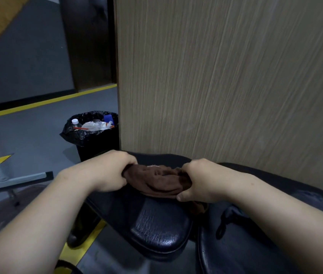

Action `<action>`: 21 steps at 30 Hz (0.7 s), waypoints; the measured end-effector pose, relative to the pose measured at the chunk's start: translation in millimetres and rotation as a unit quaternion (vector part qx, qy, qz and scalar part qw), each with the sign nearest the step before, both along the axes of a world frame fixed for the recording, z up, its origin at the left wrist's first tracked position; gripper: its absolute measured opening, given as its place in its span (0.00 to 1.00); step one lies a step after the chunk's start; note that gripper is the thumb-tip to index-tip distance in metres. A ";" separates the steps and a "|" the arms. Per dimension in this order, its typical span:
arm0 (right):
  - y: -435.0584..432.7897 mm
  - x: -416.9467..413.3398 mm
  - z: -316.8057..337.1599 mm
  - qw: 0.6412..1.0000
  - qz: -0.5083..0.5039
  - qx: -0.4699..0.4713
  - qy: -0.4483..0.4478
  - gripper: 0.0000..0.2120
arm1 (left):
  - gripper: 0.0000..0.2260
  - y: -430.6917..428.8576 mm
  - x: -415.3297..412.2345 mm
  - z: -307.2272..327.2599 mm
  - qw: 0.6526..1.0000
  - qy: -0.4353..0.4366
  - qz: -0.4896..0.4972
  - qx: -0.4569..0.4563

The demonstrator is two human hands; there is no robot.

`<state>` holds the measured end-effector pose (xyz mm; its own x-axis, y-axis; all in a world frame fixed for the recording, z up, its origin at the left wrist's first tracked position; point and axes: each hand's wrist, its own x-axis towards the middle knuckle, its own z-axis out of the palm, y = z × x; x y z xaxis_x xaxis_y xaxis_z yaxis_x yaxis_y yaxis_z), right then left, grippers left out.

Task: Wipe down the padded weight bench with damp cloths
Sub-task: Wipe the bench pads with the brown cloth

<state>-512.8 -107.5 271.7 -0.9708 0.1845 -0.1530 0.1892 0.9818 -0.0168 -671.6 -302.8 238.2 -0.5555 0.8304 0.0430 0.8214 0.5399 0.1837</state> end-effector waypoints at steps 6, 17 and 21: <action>19.4 -3.4 -5.9 0.996 0.041 -0.054 0.057 0.35 | 0.35 7.0 4.1 -8.7 0.985 -0.146 -0.049 0.072; 24.3 -1.8 -11.8 0.991 0.117 -0.036 0.053 0.30 | 0.22 33.6 14.0 -8.9 0.995 0.009 -0.082 0.054; 24.3 3.8 -13.1 0.994 0.099 -0.009 0.053 0.26 | 0.19 30.3 13.4 -12.9 0.990 0.069 -0.104 0.073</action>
<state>-509.0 -83.3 258.6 -0.9986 -0.0135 -0.0502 -0.0113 0.9990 -0.0440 -658.1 -272.5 225.3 -0.3543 0.9051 0.2350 0.9344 0.3329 0.1267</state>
